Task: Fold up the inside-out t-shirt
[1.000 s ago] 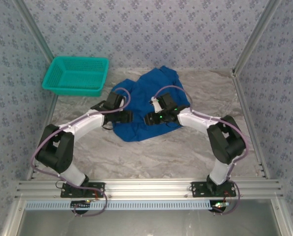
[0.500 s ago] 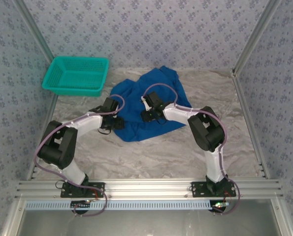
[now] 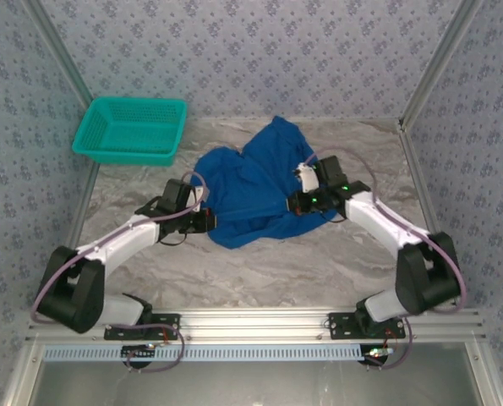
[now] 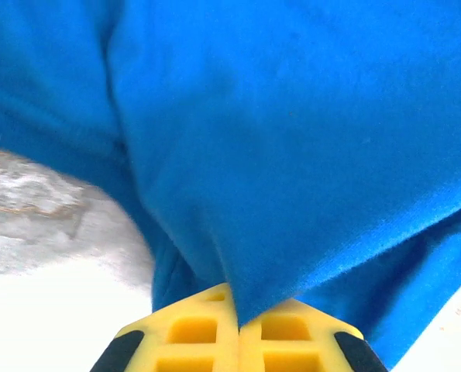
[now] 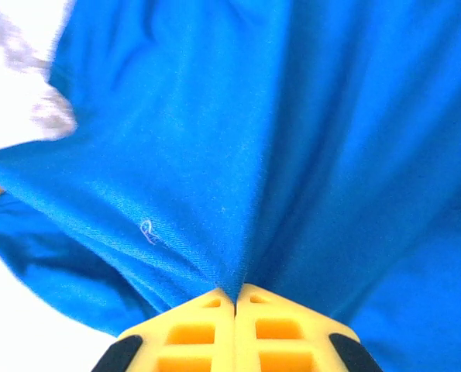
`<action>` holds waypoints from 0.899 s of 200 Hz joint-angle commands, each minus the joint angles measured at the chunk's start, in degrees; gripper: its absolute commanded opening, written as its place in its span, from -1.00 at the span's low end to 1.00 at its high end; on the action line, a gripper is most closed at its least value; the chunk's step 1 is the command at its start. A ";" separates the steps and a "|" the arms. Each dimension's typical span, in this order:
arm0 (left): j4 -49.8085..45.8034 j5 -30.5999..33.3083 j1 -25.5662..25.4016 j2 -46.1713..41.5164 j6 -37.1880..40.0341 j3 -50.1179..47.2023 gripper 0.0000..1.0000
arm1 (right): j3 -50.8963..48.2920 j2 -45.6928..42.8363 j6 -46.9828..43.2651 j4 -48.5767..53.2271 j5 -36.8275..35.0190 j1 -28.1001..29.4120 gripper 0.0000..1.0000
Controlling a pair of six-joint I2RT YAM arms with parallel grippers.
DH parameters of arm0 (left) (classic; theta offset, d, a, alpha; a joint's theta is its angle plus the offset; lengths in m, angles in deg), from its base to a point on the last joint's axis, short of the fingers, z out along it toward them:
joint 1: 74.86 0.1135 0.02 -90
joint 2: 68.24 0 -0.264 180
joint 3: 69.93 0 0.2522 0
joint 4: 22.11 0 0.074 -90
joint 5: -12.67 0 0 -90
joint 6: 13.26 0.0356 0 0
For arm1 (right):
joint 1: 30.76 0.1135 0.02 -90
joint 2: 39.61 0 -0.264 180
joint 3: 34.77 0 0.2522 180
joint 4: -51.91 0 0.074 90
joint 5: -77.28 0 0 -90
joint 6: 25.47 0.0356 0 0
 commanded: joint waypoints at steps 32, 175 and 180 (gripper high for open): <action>3.24 -6.89 -0.77 -0.22 -0.16 -1.89 -1.00 | 0.63 0.70 0.33 8.12 0.15 -0.85 -0.46; -2.77 -10.84 -2.90 -6.08 1.26 3.47 -1.00 | 4.85 17.99 -19.21 -5.81 -43.47 27.09 0.69; -2.77 -11.26 -2.95 -6.41 1.24 3.57 -1.00 | 5.16 18.57 -19.09 -6.09 -43.08 26.88 0.66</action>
